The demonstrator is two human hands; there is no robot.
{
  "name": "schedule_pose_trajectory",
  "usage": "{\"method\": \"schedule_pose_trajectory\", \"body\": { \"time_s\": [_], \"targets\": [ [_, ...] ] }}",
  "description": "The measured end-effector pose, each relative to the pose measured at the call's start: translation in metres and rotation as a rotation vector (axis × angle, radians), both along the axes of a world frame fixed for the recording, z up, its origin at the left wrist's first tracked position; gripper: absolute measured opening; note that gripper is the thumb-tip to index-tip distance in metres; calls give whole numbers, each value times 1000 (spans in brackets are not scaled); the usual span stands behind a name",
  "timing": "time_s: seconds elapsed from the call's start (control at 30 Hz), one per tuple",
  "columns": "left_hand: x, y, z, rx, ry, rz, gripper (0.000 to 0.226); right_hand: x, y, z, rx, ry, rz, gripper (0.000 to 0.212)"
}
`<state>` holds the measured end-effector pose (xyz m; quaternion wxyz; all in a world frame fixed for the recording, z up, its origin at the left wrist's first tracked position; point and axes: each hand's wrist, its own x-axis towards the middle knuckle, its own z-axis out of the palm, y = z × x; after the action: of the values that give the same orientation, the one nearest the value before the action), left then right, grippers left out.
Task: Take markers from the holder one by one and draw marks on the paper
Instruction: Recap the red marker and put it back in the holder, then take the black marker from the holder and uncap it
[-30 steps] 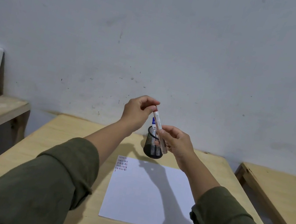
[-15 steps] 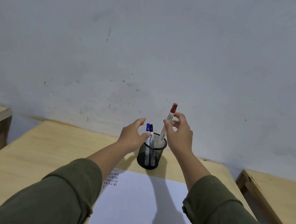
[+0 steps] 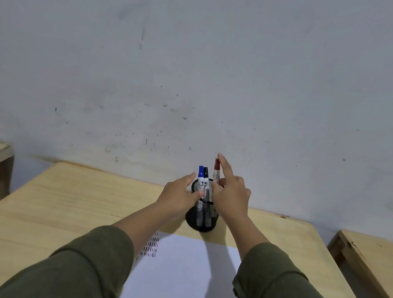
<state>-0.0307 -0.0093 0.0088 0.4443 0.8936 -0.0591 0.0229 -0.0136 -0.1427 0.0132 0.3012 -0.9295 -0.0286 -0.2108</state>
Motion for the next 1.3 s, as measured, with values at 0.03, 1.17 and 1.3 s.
{"method": "schedule_pose_trajectory", "body": {
  "time_s": [0.03, 1.17, 1.3],
  "targets": [
    [0, 0, 0, 3, -5, -2, 61, 1, 0, -2, -13, -5, -11, 63],
    [-1, -2, -7, -34, -8, -12, 52, 28, -11, -6, -154, 153, 112, 59],
    [-2, -2, -7, -25, -9, -11, 53, 24, -12, -5, -119, 108, 102, 49]
  ]
}}
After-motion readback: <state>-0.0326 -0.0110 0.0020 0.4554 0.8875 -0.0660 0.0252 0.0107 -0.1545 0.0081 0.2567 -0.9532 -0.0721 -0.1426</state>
